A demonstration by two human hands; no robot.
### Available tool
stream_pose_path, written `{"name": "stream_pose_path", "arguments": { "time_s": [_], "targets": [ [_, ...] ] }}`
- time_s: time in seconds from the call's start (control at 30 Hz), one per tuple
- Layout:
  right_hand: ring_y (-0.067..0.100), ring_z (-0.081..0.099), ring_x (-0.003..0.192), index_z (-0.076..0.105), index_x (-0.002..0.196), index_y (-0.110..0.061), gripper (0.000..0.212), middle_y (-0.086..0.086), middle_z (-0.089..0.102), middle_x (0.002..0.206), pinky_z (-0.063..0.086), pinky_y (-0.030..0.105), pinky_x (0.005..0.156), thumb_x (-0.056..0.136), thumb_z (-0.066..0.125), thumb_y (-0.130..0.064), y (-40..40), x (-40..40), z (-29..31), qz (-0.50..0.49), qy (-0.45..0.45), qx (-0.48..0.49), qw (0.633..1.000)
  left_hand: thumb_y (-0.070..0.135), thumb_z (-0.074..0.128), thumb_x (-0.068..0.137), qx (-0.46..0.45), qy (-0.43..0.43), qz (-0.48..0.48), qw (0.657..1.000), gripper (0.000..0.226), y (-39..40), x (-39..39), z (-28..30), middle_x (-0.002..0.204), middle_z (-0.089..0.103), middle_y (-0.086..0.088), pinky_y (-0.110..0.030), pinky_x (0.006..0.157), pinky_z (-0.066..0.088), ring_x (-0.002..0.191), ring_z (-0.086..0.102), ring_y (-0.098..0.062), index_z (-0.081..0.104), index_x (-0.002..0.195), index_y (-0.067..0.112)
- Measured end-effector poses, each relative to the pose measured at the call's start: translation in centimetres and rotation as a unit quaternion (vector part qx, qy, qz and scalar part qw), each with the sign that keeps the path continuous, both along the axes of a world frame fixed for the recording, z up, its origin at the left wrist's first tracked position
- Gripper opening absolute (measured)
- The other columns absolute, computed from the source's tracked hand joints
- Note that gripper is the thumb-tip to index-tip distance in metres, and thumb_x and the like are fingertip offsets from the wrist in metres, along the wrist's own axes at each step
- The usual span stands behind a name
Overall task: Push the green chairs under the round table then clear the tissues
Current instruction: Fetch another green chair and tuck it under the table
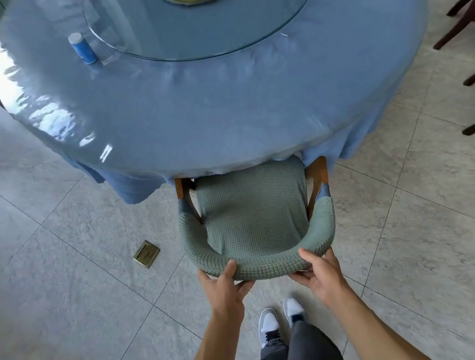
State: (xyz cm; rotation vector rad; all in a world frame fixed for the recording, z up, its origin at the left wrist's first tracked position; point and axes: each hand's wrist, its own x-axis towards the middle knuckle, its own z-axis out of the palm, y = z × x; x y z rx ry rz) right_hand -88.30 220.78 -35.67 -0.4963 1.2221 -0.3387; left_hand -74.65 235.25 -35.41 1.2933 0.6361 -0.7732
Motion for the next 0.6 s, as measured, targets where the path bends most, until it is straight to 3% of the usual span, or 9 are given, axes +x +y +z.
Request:
{"name": "stream_pose_path", "arguments": {
  "time_s": [0.17,0.4,0.6],
  "targets": [
    [0.043,0.062,0.110,0.044,0.136,-0.017,0.054,0.022,0.059,0.129,0.054,0.063,0.084,0.090,0.064,0.002,-2.3,2.2,-0.6,-0.008,-0.002,0.008,1.000,-0.003,0.063,0.090,-0.004,-0.005,0.002,1.000,0.039,-2.1,2.1,0.1,0.111,0.066,-0.017,-0.053,0.066,0.060,0.080,0.075,-0.030,0.047,0.119,0.018],
    [0.044,0.062,0.110,0.045,0.134,-0.014,0.051,0.025,0.059,0.128,0.058,0.057,0.078,0.089,0.063,0.003,-6.2,5.1,-0.5,0.007,-0.006,0.001,1.000,-0.003,0.064,0.090,0.001,-0.004,0.011,1.000,0.039,-5.8,4.9,0.1,0.111,0.067,-0.017,-0.056,0.069,0.060,0.080,0.075,-0.030,0.047,0.121,0.016],
    [0.042,0.064,0.105,0.046,0.128,-0.008,0.043,0.026,0.060,0.122,0.060,0.048,0.067,0.090,0.060,0.004,-10.2,7.7,-0.1,0.024,-0.003,-0.002,1.000,-0.006,0.059,0.092,0.015,0.015,0.021,1.000,0.042,-9.5,7.1,0.7,0.117,0.064,-0.019,-0.054,0.067,0.060,0.092,0.071,-0.038,0.045,0.126,0.014]
  ]
}}
